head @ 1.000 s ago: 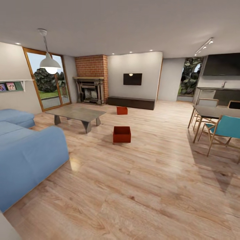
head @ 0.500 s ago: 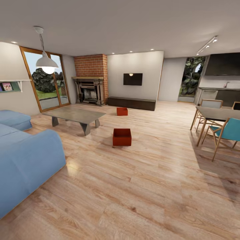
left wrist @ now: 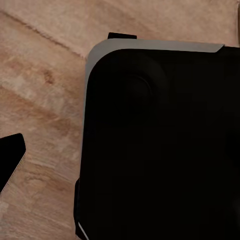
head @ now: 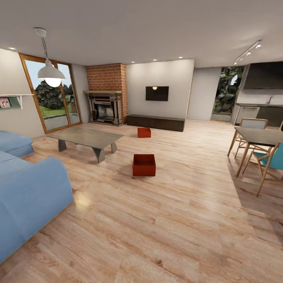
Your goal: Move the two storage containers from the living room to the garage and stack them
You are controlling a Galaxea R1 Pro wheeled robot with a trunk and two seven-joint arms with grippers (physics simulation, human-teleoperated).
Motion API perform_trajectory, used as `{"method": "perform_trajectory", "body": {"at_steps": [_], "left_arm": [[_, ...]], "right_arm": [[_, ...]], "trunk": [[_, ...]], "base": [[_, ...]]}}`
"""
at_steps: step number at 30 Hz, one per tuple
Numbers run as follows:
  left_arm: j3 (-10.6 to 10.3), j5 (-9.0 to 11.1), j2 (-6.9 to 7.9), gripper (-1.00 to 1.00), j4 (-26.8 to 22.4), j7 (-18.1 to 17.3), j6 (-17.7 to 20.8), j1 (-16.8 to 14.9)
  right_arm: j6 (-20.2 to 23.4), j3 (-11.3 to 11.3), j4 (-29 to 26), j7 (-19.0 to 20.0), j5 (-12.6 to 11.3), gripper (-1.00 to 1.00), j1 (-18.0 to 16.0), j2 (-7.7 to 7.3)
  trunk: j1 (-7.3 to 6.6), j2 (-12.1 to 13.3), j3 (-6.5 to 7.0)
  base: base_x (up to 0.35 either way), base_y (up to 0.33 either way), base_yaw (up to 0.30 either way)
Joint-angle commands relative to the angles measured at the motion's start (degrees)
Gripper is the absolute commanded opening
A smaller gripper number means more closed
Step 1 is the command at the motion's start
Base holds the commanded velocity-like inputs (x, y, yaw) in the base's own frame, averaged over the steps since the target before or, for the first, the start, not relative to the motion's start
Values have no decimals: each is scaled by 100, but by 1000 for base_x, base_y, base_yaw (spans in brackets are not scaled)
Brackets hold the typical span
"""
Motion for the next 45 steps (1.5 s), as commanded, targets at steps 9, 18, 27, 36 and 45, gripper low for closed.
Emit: {"method": "perform_trajectory", "body": {"at_steps": [9,18,27,36,45], "left_arm": [[-1,52,-2,100,-1,-1,-12,-1],[-1,52,-2,100,-1,-1,-12,-1],[-1,52,2,100,-1,-1,-12,-1],[-1,52,6,100,-1,-1,-12,-1],[0,52,6,100,-1,-1,-12,-1]], "right_arm": [[-25,44,9,17,-62,100,-4,0],[-25,44,9,17,-62,100,-4,-2],[-25,44,9,17,-62,100,-4,-4],[-25,42,9,9,-64,100,-4,-4],[-23,36,9,8,-64,100,-4,-4]], "trunk": [[3,-2,-5],[3,-2,-5],[3,-2,-5],[3,-2,-5],[3,-2,-5]], "base": [[321,0,0],[321,0,0],[321,0,0],[321,0,0],[321,0,0]]}}
